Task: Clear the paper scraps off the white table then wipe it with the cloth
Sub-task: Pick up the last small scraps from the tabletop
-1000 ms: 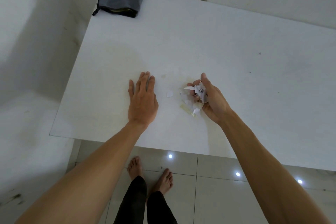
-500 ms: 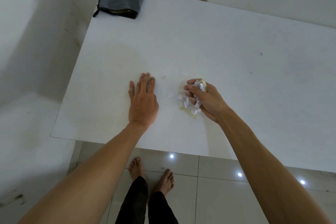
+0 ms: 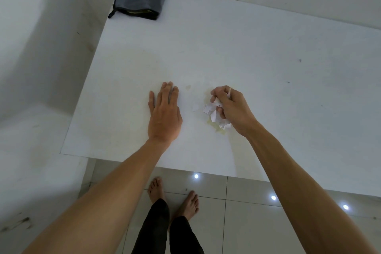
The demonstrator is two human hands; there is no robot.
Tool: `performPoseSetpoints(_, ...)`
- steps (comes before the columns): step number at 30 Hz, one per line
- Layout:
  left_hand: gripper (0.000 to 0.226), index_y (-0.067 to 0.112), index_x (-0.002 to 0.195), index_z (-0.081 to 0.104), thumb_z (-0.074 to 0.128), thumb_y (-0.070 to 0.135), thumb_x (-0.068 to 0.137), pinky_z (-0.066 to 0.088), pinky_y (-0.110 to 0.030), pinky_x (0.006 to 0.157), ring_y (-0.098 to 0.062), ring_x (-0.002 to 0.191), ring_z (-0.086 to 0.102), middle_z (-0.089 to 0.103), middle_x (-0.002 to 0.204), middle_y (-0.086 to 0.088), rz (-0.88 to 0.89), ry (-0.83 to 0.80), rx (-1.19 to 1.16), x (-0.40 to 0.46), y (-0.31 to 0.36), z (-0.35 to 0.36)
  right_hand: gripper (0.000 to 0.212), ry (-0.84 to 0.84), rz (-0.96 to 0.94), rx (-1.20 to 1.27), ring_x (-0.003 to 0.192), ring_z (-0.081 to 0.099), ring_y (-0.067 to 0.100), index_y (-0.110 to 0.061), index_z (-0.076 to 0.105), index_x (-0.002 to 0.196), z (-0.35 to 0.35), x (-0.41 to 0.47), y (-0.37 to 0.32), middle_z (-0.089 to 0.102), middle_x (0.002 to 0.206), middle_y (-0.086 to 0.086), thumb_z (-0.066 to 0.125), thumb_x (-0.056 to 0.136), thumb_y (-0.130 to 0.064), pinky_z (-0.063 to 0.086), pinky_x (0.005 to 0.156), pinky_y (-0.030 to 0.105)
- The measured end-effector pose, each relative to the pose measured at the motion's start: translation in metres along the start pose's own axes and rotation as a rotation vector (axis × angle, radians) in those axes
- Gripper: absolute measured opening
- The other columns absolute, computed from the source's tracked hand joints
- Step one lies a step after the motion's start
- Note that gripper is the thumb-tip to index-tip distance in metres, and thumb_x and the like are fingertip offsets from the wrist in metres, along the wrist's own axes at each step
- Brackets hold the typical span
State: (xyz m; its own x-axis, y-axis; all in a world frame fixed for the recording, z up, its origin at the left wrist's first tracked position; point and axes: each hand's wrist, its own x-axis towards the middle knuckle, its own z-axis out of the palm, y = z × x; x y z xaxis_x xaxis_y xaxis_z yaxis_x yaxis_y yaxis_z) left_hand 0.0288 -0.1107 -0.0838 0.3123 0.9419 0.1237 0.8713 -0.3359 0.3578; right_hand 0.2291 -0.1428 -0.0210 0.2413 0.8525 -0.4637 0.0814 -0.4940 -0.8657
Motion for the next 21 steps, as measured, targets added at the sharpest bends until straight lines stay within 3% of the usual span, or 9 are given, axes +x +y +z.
performPoseSetpoints(2, 0.055, 0.005, 0.145, 0.043, 0.032, 0.009, 0.091, 0.014, -0.054, 0.123, -0.025, 0.150, 0.026, 0.037, 0.156, -0.012, -0.001, -0.001, 0.001, 0.000, 0.000, -0.001, 0.025, 0.023, -0.076, -0.131, 0.056, 0.054, 0.004, -0.013, 0.068, 0.101, 0.001, 0.002, 0.001, 0.065, 0.081, -0.005, 0.049, 0.107, -0.028, 0.044, 0.055, 0.019)
performPoseSetpoints(5, 0.056, 0.006, 0.146, 0.043, 0.031, 0.010, 0.091, 0.014, -0.054, 0.123, -0.026, 0.150, 0.026, 0.037, 0.157, -0.012, 0.000, -0.003, 0.003, 0.000, 0.000, -0.002, 0.033, 0.050, -0.223, -0.458, 0.056, 0.056, 0.002, -0.015, 0.067, 0.088, 0.008, 0.005, 0.004, 0.061, 0.067, -0.010, 0.044, 0.108, -0.028, 0.044, 0.058, 0.021)
performPoseSetpoints(7, 0.055, 0.006, 0.145, 0.043, 0.032, 0.010, 0.092, 0.014, -0.054, 0.123, -0.025, 0.150, 0.026, 0.037, 0.157, -0.012, 0.001, -0.005, 0.002, 0.000, 0.001, -0.002, 0.037, 0.050, -0.317, -0.693, 0.059, 0.057, 0.007, -0.015, 0.060, 0.081, 0.016, 0.006, 0.007, 0.060, 0.066, -0.011, 0.048, 0.105, -0.041, 0.044, 0.058, 0.031)
performPoseSetpoints(10, 0.055, 0.005, 0.145, 0.043, 0.033, 0.009, 0.091, 0.014, -0.054, 0.123, -0.025, 0.150, 0.025, 0.037, 0.156, -0.012, 0.001, -0.004, -0.006, 0.000, 0.001, -0.002, 0.041, 0.031, -0.402, -0.912, 0.071, 0.060, 0.016, -0.019, 0.057, 0.094, 0.027, 0.007, 0.009, 0.065, 0.083, -0.010, 0.062, 0.093, -0.059, 0.046, 0.060, 0.031)
performPoseSetpoints(13, 0.055, 0.005, 0.145, 0.043, 0.032, 0.009, 0.091, 0.014, -0.054, 0.123, -0.025, 0.151, 0.025, 0.037, 0.156, -0.012, 0.006, -0.007, -0.009, 0.000, 0.001, -0.002, 0.035, 0.019, -0.445, -0.880, 0.082, 0.062, 0.013, -0.025, 0.063, 0.105, 0.031, 0.010, 0.012, 0.068, 0.096, -0.012, 0.074, 0.087, -0.052, 0.049, 0.068, 0.031)
performPoseSetpoints(19, 0.054, 0.006, 0.145, 0.043, 0.034, 0.007, 0.091, 0.014, -0.054, 0.123, -0.024, 0.151, 0.024, 0.037, 0.156, -0.011, 0.001, -0.001, -0.018, 0.000, 0.001, -0.002, 0.014, -0.015, -0.341, -0.831, 0.081, 0.062, 0.012, -0.029, 0.073, 0.090, -0.001, 0.010, 0.010, 0.064, 0.085, -0.011, 0.079, 0.083, -0.040, 0.053, 0.073, 0.035)
performPoseSetpoints(21, 0.054, 0.006, 0.144, 0.043, 0.036, 0.007, 0.091, 0.015, -0.055, 0.123, -0.025, 0.151, 0.024, 0.037, 0.156, -0.011, 0.005, 0.000, -0.015, 0.000, 0.000, -0.002, 0.021, -0.006, -0.310, -0.725, 0.076, 0.060, 0.002, -0.031, 0.073, 0.088, -0.018, 0.005, 0.007, 0.061, 0.079, -0.015, 0.084, 0.078, -0.046, 0.049, 0.070, 0.025)
